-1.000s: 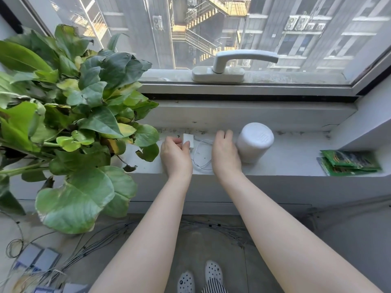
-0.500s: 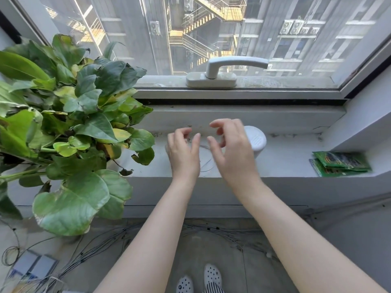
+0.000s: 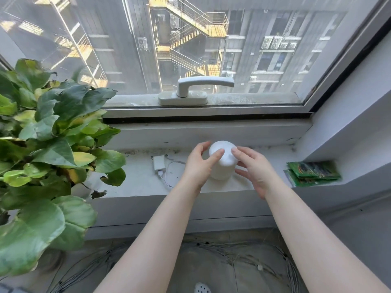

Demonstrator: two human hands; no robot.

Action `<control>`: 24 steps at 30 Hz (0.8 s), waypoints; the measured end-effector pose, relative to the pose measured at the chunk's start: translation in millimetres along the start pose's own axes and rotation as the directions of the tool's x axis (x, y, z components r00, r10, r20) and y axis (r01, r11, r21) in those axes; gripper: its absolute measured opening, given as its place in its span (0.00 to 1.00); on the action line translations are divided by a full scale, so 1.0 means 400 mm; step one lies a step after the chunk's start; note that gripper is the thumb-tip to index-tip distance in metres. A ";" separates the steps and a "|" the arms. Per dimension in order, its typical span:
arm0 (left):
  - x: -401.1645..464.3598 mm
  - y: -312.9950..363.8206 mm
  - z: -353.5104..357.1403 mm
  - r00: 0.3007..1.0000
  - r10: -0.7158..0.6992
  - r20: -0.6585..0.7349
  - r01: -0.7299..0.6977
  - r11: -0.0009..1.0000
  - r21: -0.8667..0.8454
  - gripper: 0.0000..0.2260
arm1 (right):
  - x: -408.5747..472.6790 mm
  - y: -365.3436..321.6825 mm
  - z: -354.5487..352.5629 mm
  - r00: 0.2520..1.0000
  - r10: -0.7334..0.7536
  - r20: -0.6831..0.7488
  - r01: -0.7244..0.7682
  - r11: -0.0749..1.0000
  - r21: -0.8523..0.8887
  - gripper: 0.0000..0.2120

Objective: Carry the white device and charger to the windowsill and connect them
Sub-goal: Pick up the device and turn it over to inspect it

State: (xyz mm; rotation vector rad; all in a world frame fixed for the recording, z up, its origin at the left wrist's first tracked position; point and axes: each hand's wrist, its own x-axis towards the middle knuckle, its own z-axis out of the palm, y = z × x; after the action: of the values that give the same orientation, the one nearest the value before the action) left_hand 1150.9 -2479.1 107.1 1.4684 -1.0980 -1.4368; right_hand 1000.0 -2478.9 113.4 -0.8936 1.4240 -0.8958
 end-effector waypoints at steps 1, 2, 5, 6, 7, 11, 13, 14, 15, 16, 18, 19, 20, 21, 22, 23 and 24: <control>0.004 -0.005 0.005 1.000 0.006 0.003 -0.006 1.000 -0.010 0.25 | 0.001 0.004 0.003 1.000 -0.011 0.017 0.011 1.000 0.006 0.10; 0.006 -0.010 0.009 1.000 0.012 0.008 -0.012 1.000 -0.026 0.24 | 0.003 0.008 0.006 0.999 -0.021 0.027 0.021 1.000 0.010 0.12; 0.010 -0.018 0.015 0.999 0.038 0.033 -0.036 0.997 -0.068 0.21 | 0.010 0.014 0.006 0.999 -0.035 0.026 0.034 0.999 0.016 0.13; 0.010 -0.019 0.014 0.998 0.047 0.040 -0.044 0.996 -0.076 0.20 | 0.014 0.015 0.005 0.999 -0.033 0.027 0.033 0.999 0.015 0.13; 0.009 -0.019 0.012 0.997 0.052 0.049 -0.048 0.996 -0.078 0.20 | 0.016 0.014 0.004 0.999 -0.033 0.031 0.033 0.999 0.012 0.13; 0.009 -0.023 -0.007 0.990 0.058 0.128 -0.050 0.997 -0.065 0.24 | 0.019 0.018 0.000 0.998 -0.044 0.043 0.044 0.999 0.003 0.14; 0.010 -0.026 -0.021 0.982 0.061 0.180 -0.054 0.998 -0.042 0.28 | 0.019 0.016 -0.002 0.998 -0.049 0.042 0.049 0.999 -0.004 0.13; 0.010 -0.027 -0.027 0.978 0.064 0.200 -0.059 0.998 -0.027 0.30 | 0.020 0.014 -0.001 0.998 -0.048 0.044 0.049 0.999 -0.007 0.13; 0.011 -0.027 -0.033 0.975 0.069 0.212 -0.068 0.998 -0.010 0.31 | 0.019 0.009 0.000 0.998 -0.047 0.048 0.048 0.999 -0.013 0.14; 0.011 -0.026 -0.037 0.973 0.079 0.216 -0.081 0.997 0.003 0.31 | 0.018 0.004 0.001 0.997 -0.047 0.057 0.048 0.999 -0.023 0.14; 0.011 -0.021 -0.045 0.975 0.094 0.199 -0.101 0.995 0.023 0.29 | 0.013 -0.007 -0.002 0.995 -0.047 0.091 0.052 0.997 -0.062 0.16; 0.011 -0.017 -0.048 0.978 0.097 0.186 -0.105 0.994 0.030 0.28 | 0.009 -0.013 -0.006 0.992 -0.046 0.117 0.058 0.994 -0.094 0.17; 0.011 -0.013 -0.052 0.981 0.093 0.171 -0.101 0.994 0.034 0.27 | 0.006 -0.019 -0.011 0.988 -0.046 0.149 0.066 0.989 -0.131 0.18; 0.010 -0.007 -0.056 0.984 0.084 0.159 -0.091 0.995 0.034 0.25 | 0.002 -0.025 -0.017 0.982 -0.043 0.184 0.073 0.984 -0.164 0.19; 0.009 -0.001 -0.059 0.986 0.069 0.149 -0.074 0.997 0.029 0.24 | -0.002 -0.030 -0.021 0.976 -0.035 0.215 0.075 0.980 -0.183 0.20; 0.010 0.003 -0.060 0.988 0.052 0.145 -0.056 0.998 0.022 0.24 | -0.005 -0.034 -0.025 0.970 -0.025 0.240 0.071 0.980 -0.185 0.22; 0.010 0.008 -0.061 0.990 0.035 0.139 -0.038 0.999 0.018 0.24 | -0.007 -0.037 -0.027 0.966 -0.019 0.258 0.066 0.982 -0.176 0.24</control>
State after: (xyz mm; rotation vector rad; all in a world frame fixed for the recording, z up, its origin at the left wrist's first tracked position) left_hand 1175.1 -2484.7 109.9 1.3722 -1.2214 -1.5245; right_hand 989.5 -2482.2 128.4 -1.1397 1.2796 -0.6603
